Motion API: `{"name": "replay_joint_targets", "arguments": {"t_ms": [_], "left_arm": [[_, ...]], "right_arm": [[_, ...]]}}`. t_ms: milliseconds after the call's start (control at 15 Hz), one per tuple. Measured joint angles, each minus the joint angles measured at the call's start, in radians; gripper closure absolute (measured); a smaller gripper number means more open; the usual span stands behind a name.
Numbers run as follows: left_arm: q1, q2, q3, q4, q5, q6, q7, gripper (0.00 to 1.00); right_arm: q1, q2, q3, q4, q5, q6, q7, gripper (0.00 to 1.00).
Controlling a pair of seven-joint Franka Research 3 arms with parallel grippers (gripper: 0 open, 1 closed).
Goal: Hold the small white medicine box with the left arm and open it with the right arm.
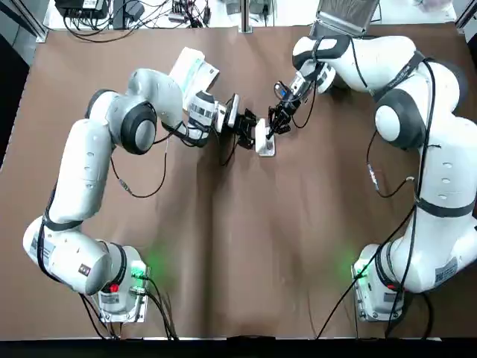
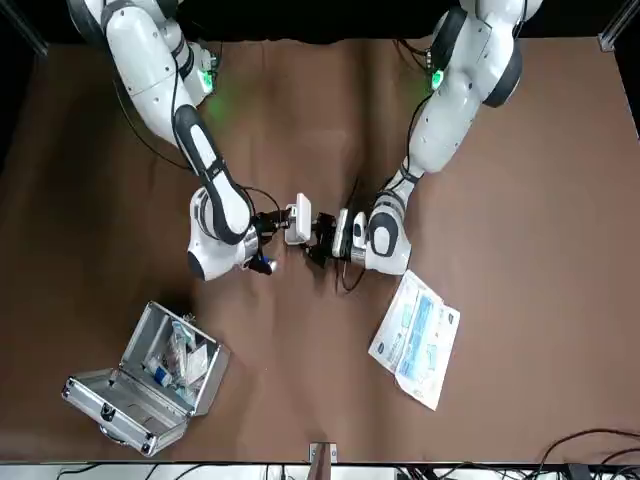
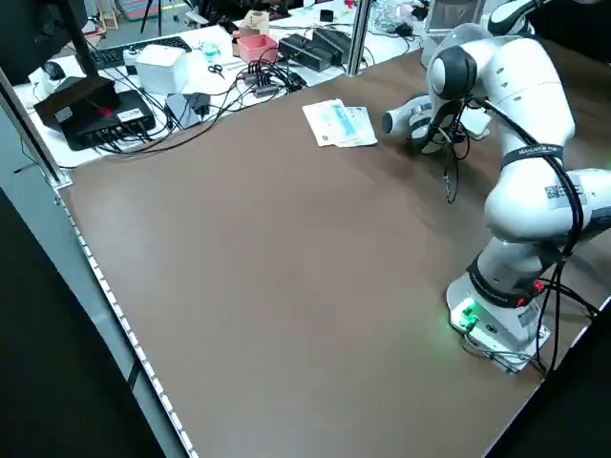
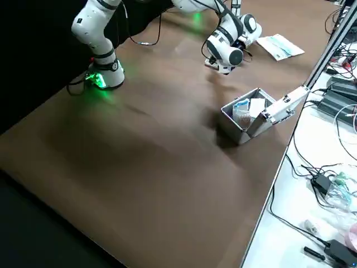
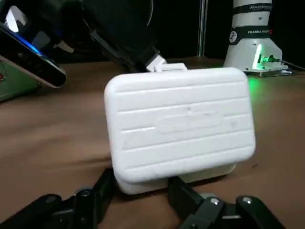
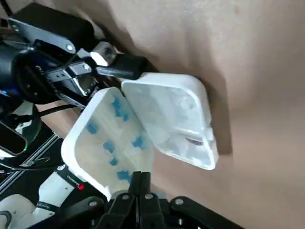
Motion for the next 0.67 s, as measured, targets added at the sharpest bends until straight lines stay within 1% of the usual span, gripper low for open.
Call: {"name": "replay_joint_targets", "arguments": {"t_ms": [667], "left_arm": [[0.000, 0.000, 0.000, 0.000, 0.000, 0.000, 0.000, 0.42]], "right_arm": [[0.045, 0.000, 0.009, 0.018, 0.058, -0.004, 0.023, 0.99]]}}
